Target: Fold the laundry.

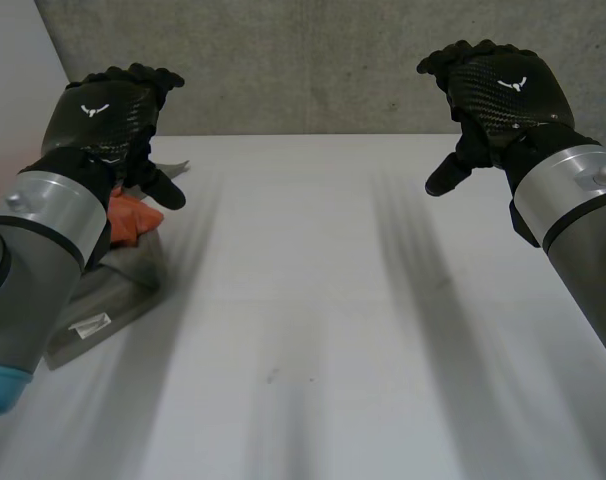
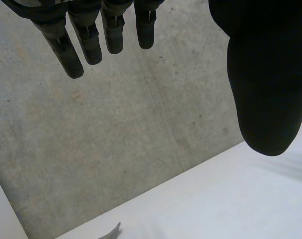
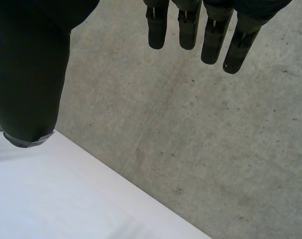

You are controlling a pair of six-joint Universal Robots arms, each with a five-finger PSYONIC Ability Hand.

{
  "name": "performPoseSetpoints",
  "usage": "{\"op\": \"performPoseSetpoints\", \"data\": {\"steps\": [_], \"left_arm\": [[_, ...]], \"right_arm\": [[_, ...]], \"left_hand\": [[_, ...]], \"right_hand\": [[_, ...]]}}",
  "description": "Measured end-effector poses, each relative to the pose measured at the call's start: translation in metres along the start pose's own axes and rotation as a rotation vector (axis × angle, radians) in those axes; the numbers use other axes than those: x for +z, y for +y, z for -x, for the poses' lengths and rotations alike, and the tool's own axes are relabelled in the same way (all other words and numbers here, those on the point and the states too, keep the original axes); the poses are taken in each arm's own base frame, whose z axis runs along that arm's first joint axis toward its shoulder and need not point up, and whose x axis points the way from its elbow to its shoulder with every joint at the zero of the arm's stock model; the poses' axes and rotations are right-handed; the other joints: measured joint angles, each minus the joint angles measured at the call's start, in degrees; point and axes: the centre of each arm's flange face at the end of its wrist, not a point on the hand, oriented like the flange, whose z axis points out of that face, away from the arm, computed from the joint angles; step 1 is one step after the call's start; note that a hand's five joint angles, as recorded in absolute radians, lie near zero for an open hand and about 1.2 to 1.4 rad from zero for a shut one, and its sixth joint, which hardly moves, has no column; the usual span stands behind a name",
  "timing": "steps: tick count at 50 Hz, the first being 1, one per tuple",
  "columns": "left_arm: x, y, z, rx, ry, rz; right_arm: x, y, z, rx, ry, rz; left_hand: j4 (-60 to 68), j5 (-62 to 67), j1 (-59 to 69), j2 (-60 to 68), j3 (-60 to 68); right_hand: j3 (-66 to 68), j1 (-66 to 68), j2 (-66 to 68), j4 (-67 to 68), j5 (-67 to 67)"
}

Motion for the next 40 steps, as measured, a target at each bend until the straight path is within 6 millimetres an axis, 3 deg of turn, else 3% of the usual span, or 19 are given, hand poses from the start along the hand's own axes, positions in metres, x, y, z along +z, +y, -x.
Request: {"op": "performPoseSetpoints", "data": {"steps": [5, 7, 8, 10, 14, 16, 23, 28, 30, 31, 32, 33, 34, 37, 40], "left_arm": [[0.022, 0.019, 0.014, 0.082, -0.046, 0.038], [0.022, 0.019, 0.014, 0.082, -0.046, 0.038], [0.040, 0.037, 0.030, 0.156, -0.092, 0.070], [0.056, 0.056, 0.048, 0.235, -0.137, 0.105], [0.073, 0.080, 0.070, 0.334, -0.181, 0.144], [0.091, 0.108, 0.093, 0.432, -0.217, 0.182], [0.116, 0.157, 0.134, 0.513, -0.258, 0.235], [0.129, 0.186, 0.152, 0.508, -0.241, 0.264], [0.131, 0.188, 0.154, 0.504, -0.237, 0.265], [0.131, 0.188, 0.154, 0.503, -0.236, 0.264], [0.132, 0.187, 0.153, 0.502, -0.236, 0.260], [0.132, 0.187, 0.153, 0.502, -0.236, 0.260], [0.134, 0.181, 0.152, 0.501, -0.236, 0.244], [0.136, 0.161, 0.142, 0.494, -0.234, 0.194], [0.134, 0.125, 0.121, 0.460, -0.218, 0.103]], "right_arm": [[0.000, -0.001, 0.000, -0.001, 0.000, -0.003], [0.000, -0.001, 0.000, -0.001, 0.000, -0.003], [0.001, -0.001, 0.000, -0.002, 0.000, -0.003], [0.001, -0.002, 0.000, -0.008, 0.000, -0.004], [0.001, -0.002, -0.001, -0.016, 0.001, -0.004], [0.001, -0.001, -0.001, -0.023, 0.001, -0.003], [0.001, 0.003, 0.000, -0.027, -0.002, 0.007], [0.003, 0.010, 0.001, -0.027, -0.006, 0.027], [0.004, 0.011, 0.002, -0.028, -0.007, 0.030], [0.004, 0.011, 0.002, -0.028, -0.007, 0.031], [0.004, 0.011, 0.002, -0.029, -0.007, 0.031], [0.004, 0.011, 0.002, -0.029, -0.007, 0.031], [0.005, 0.011, 0.001, -0.030, -0.006, 0.031], [0.005, 0.010, 0.000, -0.032, -0.003, 0.027], [0.006, 0.008, -0.001, -0.033, 0.000, 0.022]], "left_hand": [[0.0, 0.0, 0.0, 0.0, 0.0], [0.0, 0.0, 0.0, 0.0, 0.0], [0.0, 0.0, 0.0, 0.0, 0.0], [0.0, 0.0, 0.0, 0.0, 0.0], [0.0, 0.0, 0.0, 0.0, 0.0], [0.0, 0.0, 0.0, 0.0, 0.0], [0.2, 0.1, 0.4, 0.3, 0.2], [13.9, 12.8, 14.7, 13.6, 13.4], [14.3, 13.2, 14.8, 13.9, 13.8], [34.8, 32.8, 38.3, 34.4, 34.1], [42.0, 39.7, 46.0, 42.7, 41.2], [42.0, 39.7, 46.0, 42.7, 41.2], [53.7, 50.8, 53.3, 53.5, 52.7], [57.0, 52.0, 53.3, 56.3, 56.0], [57.1, 52.0, 53.3, 56.5, 56.2]], "right_hand": [[0.0, 0.0, 0.0, 0.0, 0.0], [0.0, 0.0, 0.0, 0.0, 0.0], [0.0, 0.0, 0.0, 0.0, 0.0], [0.0, 0.0, 0.0, 0.0, 0.0], [0.0, 0.0, 0.0, 0.0, 0.0], [0.0, 0.0, 0.0, 0.0, 0.0], [0.0, 0.0, 0.0, 0.0, 0.0], [0.0, 0.0, 0.0, 0.0, 0.0], [0.0, 0.0, 0.0, 0.0, 0.0], [0.0, 0.0, 0.0, 0.0, 0.0], [0.0, 0.0, 0.0, 0.0, 0.0], [0.0, 0.0, 0.0, 0.0, 0.0], [0.0, 0.0, 0.0, 0.0, 0.0], [0.0, 0.0, 0.0, 0.0, 0.0], [0.0, 0.0, 0.0, 0.0, 0.0]]}}
